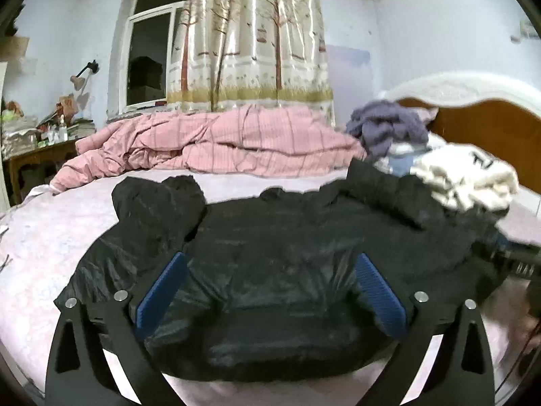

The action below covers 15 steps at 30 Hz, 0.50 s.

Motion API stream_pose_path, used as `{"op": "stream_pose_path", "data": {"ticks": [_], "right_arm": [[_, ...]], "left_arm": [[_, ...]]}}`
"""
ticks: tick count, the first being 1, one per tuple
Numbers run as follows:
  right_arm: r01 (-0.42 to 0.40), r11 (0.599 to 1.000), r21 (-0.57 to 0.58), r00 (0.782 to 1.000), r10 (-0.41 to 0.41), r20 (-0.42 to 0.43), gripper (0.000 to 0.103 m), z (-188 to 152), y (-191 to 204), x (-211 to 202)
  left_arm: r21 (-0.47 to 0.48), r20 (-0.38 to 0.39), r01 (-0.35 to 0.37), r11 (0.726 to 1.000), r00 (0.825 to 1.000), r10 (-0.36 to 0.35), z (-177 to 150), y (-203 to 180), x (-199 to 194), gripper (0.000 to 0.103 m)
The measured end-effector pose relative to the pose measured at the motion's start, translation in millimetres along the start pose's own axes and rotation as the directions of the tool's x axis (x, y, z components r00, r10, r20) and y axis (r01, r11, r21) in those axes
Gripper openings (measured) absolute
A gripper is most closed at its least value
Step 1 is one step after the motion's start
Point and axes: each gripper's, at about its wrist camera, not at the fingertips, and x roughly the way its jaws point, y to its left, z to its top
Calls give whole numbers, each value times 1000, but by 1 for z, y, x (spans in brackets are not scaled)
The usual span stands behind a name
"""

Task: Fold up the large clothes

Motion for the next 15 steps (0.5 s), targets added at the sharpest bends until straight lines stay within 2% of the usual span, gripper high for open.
{"op": "stream_pose_path", "data": {"ticks": [3,6,11,15], "right_arm": [[4,1000,4,1000,-4,7,93,0,-1,-2],[3,1000,6,1000,-3,10,93,-1,-1,-3],[7,1000,14,1000,-7,5,93,0,-2,-3],[8,1000,21,1000,-8,6,93,0,-3,-4]], "left_arm": [[-11,40,-9,1000,999,10,10,-1,-9,102],[8,17,-21,1000,1000,21,24,-7,-10,102],[28,102,-20,999,995,17,56,-16,-21,102],[-7,142,25,1000,990,-24,81,-24,-20,102]]}}
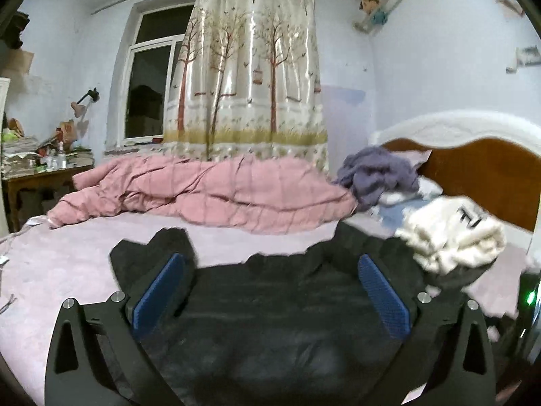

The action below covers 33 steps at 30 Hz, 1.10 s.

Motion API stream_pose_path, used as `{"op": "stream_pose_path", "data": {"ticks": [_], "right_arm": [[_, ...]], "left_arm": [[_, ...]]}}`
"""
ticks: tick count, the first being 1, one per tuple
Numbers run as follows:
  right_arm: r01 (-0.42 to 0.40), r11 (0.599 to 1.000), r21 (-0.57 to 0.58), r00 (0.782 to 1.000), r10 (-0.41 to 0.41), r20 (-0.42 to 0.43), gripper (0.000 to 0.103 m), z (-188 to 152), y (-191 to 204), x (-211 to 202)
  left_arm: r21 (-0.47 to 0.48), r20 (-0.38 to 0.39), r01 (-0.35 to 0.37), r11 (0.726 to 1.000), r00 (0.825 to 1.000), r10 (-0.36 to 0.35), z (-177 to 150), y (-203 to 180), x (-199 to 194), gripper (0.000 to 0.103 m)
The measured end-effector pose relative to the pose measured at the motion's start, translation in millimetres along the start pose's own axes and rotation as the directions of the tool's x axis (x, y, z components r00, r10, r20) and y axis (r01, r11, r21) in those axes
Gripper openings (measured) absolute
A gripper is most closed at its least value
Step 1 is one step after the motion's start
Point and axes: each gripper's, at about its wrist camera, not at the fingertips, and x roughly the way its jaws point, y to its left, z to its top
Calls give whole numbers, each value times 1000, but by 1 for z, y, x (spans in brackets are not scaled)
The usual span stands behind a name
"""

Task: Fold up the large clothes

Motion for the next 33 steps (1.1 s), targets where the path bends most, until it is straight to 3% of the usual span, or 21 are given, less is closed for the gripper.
{"op": "stream_pose_path", "data": {"ticks": [4,10,13,15,24,26,29,33], "right_arm": [[6,1000,5,1000,-6,1,93,0,-1,-1],[-2,1000,22,1000,2,-14,93,0,-5,4],[0,1000,24,1000,0,-14,93,1,-6,6],[-1,1000,21,1000,1,-16,93,1,-7,7],[4,998,69,1000,-4,-11,93,2,-9,-6],[-72,986,149,997,72,11,93,7,-15,-24],[-115,976,185,993,106,58,93,29,-18,-38],[-88,992,85,993,80,89,93,82,-2,-25]], "left_arm": [[40,-47,-61,997,997,63,15,-20,20,102],[33,20,-15,999,1000,15,21,-27,24,102],[49,37,-38,998,999,36,15,-26,28,102],[69,34,-90,994,996,88,6,-24,35,102],[87,-82,-93,992,992,100,-32,5,72,102],[75,-133,-58,996,989,68,-36,13,81,102],[46,-196,-32,998,980,41,-43,22,91,102],[2,-258,25,1000,966,-23,-50,27,100,102]]}}
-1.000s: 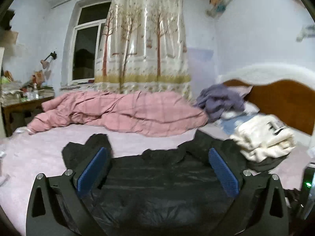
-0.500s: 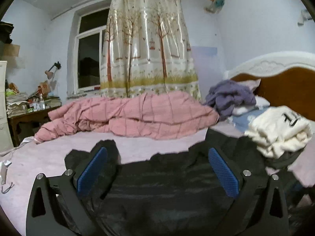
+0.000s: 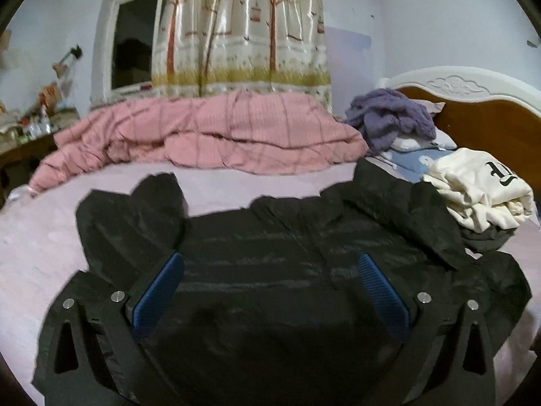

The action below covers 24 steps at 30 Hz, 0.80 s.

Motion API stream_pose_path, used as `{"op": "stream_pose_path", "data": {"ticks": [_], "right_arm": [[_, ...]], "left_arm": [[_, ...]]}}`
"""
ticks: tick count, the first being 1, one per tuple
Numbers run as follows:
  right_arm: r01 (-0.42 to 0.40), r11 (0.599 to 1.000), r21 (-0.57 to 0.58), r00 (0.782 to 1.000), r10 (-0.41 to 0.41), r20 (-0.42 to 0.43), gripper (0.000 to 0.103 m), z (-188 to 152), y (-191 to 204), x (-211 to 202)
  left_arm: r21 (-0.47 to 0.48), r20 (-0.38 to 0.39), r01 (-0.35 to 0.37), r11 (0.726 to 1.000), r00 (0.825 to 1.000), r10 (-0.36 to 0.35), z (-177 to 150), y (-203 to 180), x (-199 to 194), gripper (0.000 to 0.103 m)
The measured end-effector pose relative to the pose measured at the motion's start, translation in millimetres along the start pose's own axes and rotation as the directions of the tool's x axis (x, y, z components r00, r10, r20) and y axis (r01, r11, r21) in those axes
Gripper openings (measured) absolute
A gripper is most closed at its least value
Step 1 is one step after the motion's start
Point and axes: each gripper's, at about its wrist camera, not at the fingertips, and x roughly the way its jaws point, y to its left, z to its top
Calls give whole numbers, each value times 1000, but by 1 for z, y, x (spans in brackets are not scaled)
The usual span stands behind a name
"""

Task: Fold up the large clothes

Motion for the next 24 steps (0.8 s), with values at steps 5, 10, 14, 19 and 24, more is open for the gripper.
{"op": "stream_pose_path", "data": {"ticks": [5,10,14,19,24], "right_arm": [[-68,992,-111,994,58,-89,93,53,30,67],[-179,980,-87,925,137,-356,86,76,58,184],[-103,973,-206,890,-2,-456,68,70,77,260],[28,946,-323,865,-185,-466,47,41,84,297],[39,946,-322,849,-202,-489,1,29,75,293]], "left_arm": [[-9,-73,-31,999,997,30,-6,3,16,102],[-118,-142,-39,992,990,23,-20,23,32,102],[-191,-195,2,982,980,-40,-29,34,45,102],[-223,-202,20,975,977,-66,-31,38,47,102],[-210,-196,18,977,979,-60,-30,36,44,102]]}}
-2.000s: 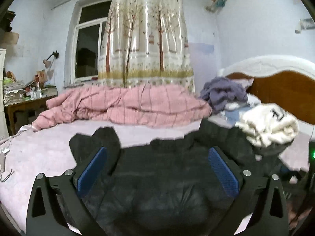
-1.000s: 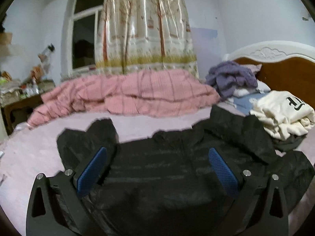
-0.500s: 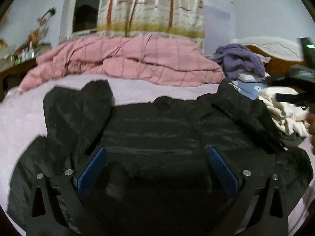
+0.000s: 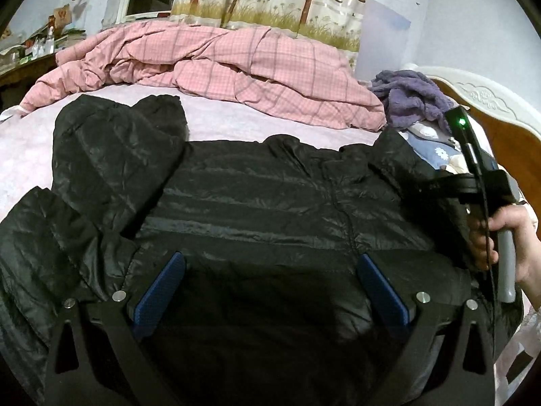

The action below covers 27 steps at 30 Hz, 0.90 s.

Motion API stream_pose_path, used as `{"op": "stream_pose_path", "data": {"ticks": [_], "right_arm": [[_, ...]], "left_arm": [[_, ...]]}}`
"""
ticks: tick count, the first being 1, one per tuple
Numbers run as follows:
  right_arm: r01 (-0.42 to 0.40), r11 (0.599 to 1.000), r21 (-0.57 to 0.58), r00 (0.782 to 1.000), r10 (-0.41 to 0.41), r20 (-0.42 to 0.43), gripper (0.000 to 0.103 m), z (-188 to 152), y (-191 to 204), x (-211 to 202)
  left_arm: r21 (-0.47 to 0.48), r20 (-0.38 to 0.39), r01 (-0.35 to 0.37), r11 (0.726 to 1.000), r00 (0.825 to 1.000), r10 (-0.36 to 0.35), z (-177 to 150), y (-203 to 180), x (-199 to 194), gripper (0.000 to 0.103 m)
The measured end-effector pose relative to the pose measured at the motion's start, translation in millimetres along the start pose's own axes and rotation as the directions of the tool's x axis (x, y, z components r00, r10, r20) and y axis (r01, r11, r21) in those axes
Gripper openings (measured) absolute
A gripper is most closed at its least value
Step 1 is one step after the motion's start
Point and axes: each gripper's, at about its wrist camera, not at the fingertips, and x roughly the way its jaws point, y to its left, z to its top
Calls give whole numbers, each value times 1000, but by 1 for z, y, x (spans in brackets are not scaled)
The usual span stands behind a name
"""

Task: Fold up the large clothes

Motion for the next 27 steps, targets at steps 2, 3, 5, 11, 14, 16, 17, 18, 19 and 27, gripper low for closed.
{"op": "stream_pose_path", "data": {"ticks": [2,3,5,11,14,16,17,18,19,27], "right_arm": [[-24,1000,12,999,23,27,1,-8,-3,-14],[-41,999,14,998,40,47,1,-13,-5,-25],[-106,994,15,990,104,96,1,-29,-7,-53],[-125,992,32,988,121,96,1,-122,-32,-109],[-20,999,43,998,17,56,1,-156,-55,-111],[8,998,62,999,-11,53,1,-169,-71,-117],[18,996,82,998,-22,56,2,-173,-79,-123],[31,994,105,997,-38,61,5,-173,-85,-129],[37,991,126,996,-47,74,9,-173,-89,-137],[75,993,86,934,-100,342,66,-116,-58,-195]], "left_arm": [[-4,6,1,1000,1000,-1,2,1,-2,101],[-9,10,4,1000,1000,-4,2,2,-4,101],[-20,19,12,1000,1000,-12,4,4,-8,101],[-43,51,30,999,998,-27,12,10,-20,101],[-47,67,40,998,997,-37,15,10,-26,101],[-37,82,44,998,996,-41,15,10,-31,101],[-28,91,43,999,995,-40,16,9,-33,101],[-19,101,36,999,994,-34,16,8,-36,101],[-7,112,28,1000,993,-27,16,7,-39,101],[39,144,8,999,989,-13,16,-2,-42,101]]}}
